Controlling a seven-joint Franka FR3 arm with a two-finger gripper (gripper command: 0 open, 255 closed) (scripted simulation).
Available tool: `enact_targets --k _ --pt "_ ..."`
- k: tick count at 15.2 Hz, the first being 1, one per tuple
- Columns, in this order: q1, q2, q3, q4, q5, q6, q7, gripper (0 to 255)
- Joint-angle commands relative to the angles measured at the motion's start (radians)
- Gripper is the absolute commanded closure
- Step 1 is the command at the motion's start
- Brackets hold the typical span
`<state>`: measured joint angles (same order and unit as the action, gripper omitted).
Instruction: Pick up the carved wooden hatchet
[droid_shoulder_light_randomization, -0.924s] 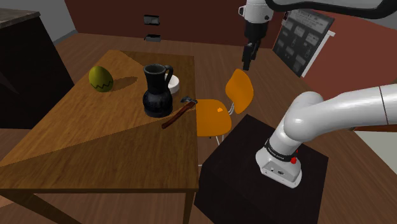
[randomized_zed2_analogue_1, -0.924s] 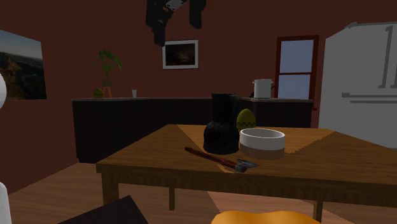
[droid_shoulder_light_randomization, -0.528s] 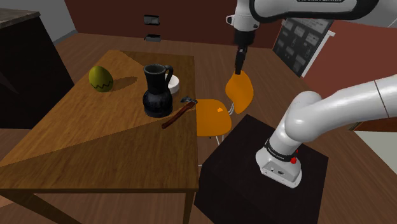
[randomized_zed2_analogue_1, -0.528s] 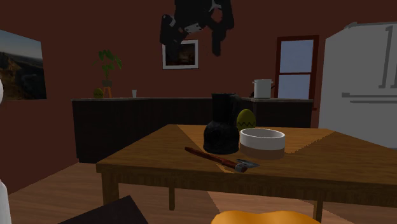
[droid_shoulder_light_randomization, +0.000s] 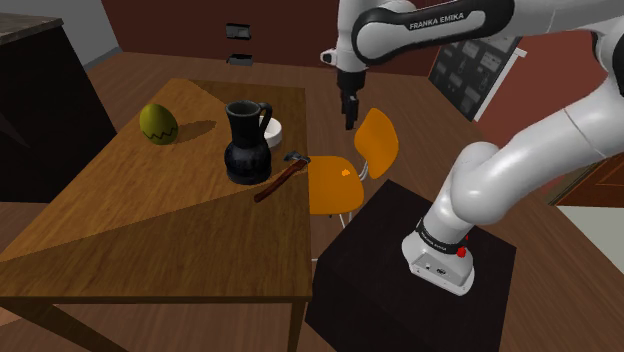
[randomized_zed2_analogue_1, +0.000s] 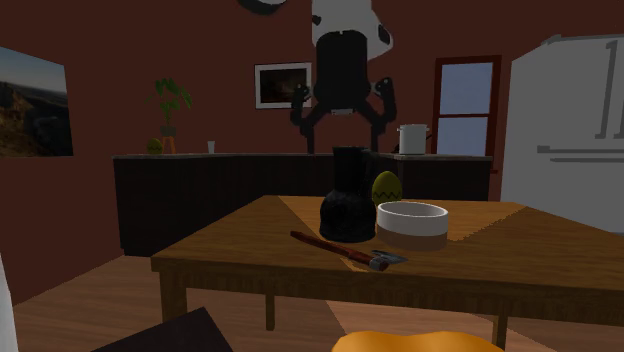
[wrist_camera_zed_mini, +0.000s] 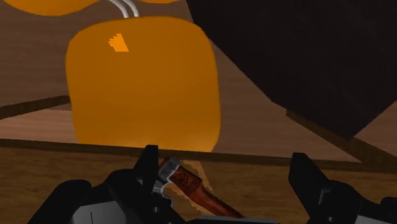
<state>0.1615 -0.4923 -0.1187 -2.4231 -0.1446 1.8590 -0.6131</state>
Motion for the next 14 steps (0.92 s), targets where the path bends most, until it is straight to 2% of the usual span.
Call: enact_targets --k 1,8,14 --pt "0.025 0.067 -0.02 0.014 0.004 0.058 -0.089 0" --pt "0.107 0.306 -0.051 0.074 0.055 0.238 -0.375 0" --pt "0.16 0.499 -0.033 0.146 0.122 0.353 -0.619 0"
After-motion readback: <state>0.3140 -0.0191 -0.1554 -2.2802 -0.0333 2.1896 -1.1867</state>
